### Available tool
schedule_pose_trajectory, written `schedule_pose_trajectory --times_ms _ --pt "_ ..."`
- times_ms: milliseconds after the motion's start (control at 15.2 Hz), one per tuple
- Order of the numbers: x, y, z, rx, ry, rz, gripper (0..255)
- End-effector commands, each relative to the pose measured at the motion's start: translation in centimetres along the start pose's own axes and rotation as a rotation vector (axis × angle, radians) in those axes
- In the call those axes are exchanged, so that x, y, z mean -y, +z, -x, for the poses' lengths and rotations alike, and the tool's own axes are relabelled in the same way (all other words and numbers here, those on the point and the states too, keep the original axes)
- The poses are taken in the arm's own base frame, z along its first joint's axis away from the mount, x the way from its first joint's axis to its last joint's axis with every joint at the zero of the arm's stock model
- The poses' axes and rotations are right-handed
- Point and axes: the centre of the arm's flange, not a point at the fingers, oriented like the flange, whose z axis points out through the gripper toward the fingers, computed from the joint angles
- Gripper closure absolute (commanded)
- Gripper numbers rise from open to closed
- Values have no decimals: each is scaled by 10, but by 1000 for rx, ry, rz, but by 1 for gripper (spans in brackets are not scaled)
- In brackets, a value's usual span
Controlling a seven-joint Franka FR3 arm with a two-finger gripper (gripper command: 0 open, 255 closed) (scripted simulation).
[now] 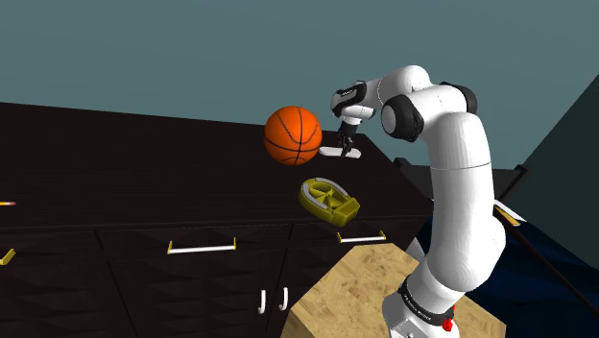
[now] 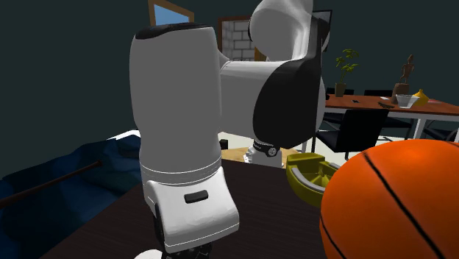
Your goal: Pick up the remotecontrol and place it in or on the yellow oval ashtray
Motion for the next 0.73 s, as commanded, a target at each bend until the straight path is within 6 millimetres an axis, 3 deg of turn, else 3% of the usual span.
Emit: schedule_pose_trajectory --times_ms 0,660 --pt "0 0 0 0 0 0 255" --pt "-1 -47 0 0 0 0 255"
